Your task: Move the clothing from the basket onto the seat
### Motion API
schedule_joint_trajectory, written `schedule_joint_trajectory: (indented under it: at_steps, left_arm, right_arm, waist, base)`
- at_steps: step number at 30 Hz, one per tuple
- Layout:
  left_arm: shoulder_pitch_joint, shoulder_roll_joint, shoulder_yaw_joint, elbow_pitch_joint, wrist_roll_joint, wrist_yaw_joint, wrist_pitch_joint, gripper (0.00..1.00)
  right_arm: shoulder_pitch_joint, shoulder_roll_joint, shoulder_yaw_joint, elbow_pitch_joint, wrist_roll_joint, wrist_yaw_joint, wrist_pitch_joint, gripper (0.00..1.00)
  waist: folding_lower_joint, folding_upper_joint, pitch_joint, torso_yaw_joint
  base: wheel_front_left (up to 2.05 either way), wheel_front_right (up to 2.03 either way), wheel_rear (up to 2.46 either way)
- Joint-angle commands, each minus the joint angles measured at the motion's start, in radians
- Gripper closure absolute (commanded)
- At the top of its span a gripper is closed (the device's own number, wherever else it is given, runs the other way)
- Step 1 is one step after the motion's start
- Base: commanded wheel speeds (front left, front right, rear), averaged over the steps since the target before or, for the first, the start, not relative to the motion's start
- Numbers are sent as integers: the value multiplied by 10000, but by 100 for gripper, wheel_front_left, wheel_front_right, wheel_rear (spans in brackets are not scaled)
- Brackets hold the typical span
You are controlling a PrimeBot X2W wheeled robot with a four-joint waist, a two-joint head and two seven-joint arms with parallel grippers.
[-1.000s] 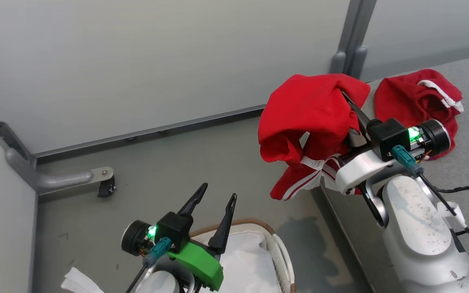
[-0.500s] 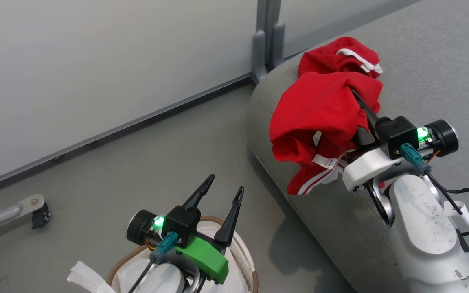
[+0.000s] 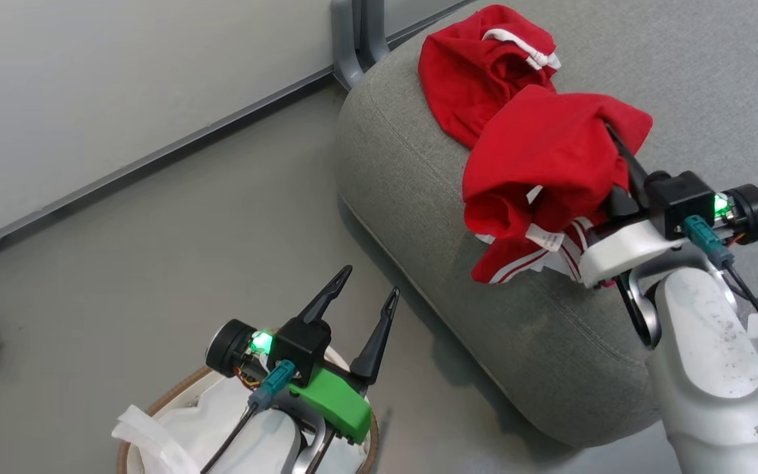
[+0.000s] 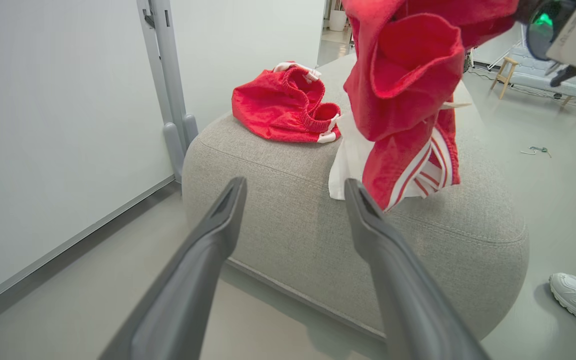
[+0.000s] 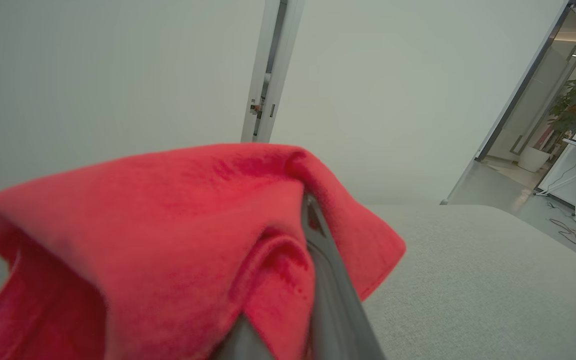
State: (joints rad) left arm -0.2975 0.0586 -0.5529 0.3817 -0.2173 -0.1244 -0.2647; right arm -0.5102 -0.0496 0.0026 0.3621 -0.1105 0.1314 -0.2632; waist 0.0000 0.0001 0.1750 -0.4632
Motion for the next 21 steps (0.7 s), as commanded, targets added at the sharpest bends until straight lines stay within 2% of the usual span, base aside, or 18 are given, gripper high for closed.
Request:
schedule_joint_trajectory:
  at_steps: [1, 7, 13, 21]
  left_arm:
    - [-180, 115, 25, -21, 112, -64, 8, 0]
    - [-491, 188, 2, -105, 185, -61, 8, 0]
    - [-1007, 316, -175, -282, 355, -65, 8, 0]
    - [-1931, 456, -557, -479, 682, -66, 8, 0]
  right_arm:
    - [-347, -18, -175, -138, -158, -14, -24, 100]
    - [-1620, -100, -1419, -346, -1015, -14, -24, 100]
    - [-3325, -1064, -2573, -217, -1464, -14, -22, 100]
    - [-5055, -2217, -4661, 989, -1427, -14, -22, 100]
  waist:
    - [0, -1, 328, 120]
    - [0, -1, 1035, 651]
    - [0, -1, 2128, 1329]
    - [0, -1, 3835, 2062]
  base:
    - [0, 0, 0]
    - [0, 0, 0]
    - [0, 0, 0]
    - [0, 0, 0]
